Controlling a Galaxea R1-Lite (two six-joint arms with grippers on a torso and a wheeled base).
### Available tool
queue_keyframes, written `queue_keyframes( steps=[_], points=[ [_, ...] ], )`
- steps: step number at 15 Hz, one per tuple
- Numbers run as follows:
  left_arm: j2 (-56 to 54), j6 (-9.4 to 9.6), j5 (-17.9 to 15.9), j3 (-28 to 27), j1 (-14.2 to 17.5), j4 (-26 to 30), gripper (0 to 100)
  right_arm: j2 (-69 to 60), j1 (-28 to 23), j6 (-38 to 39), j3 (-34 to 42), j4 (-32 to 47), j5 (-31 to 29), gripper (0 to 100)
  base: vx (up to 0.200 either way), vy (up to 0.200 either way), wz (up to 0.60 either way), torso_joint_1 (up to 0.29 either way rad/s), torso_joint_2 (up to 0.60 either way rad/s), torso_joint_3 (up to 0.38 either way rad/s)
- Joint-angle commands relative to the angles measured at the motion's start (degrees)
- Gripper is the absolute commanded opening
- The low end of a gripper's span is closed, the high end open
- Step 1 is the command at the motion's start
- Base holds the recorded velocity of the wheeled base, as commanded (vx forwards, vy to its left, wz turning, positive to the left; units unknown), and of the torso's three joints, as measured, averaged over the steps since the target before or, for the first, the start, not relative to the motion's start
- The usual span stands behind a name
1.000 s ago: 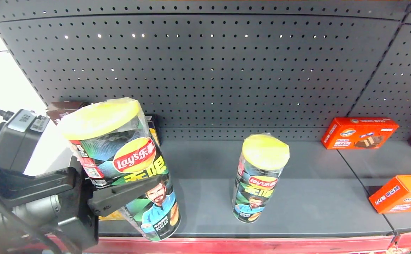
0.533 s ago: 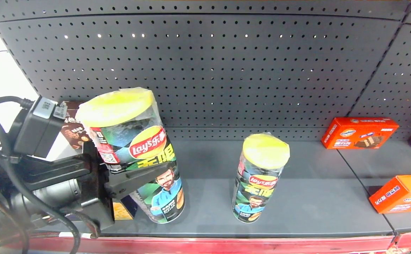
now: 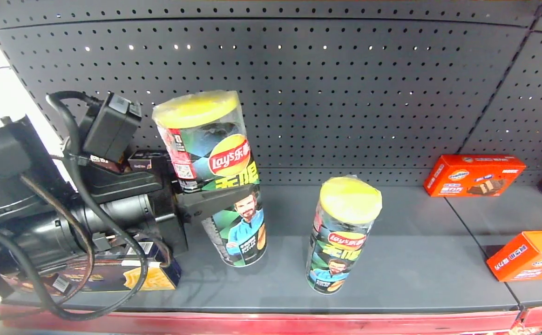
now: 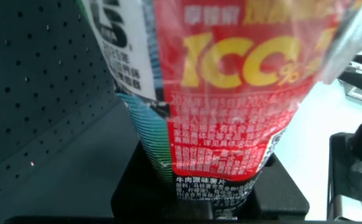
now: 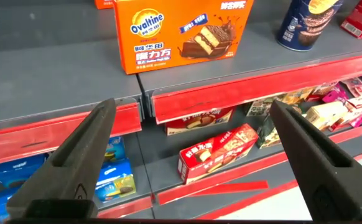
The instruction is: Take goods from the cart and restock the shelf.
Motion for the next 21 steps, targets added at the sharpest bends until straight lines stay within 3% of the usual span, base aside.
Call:
queue_keyframes(
  steps=[1,2,3,4,6,10,16,21],
  points=[
    [0.95,0.76,0.59,-2.33,0.4,4.08,0,0.21,-0.01,-0.02,0.0,-0.01,0.0,100,0.0,0.0,0.0,0.0,0.0,0.0],
    [1.56,3.13,1.3,-2.68,1.01,4.26,0,0.21,-0.01,-0.02,0.0,-0.01,0.0,100,0.0,0.0,0.0,0.0,0.0,0.0],
    [4.02,6.65,1.03,-3.65,3.56,3.91,0,0.21,-0.01,-0.02,0.0,-0.01,0.0,100,0.0,0.0,0.0,0.0,0.0,0.0],
    [5.43,7.35,0.24,-4.96,3.83,3.82,0,0.21,-0.01,-0.02,0.0,-0.01,0.0,100,0.0,0.0,0.0,0.0,0.0,0.0],
    [8.15,6.82,-1.87,-9.89,3.65,4.52,0,0.21,-0.01,-0.02,0.0,-0.01,0.0,100,0.0,0.0,0.0,0.0,0.0,0.0],
    [14.92,6.74,-2.4,-20.08,1.72,7.07,0,0.21,-0.01,-0.02,0.0,-0.01,0.0,100,0.0,0.0,0.0,0.0,0.0,0.0],
    [22.66,7.0,-3.98,-27.29,-1.8,7.33,0,0.21,-0.01,-0.02,0.0,-0.01,0.0,100,0.0,0.0,0.0,0.0,0.0,0.0],
    [31.53,7.0,-4.86,-36.69,-3.56,8.92,0,0.21,-0.01,-0.02,0.0,-0.01,0.0,100,0.0,0.0,0.0,0.0,0.0,0.0]
  ],
)
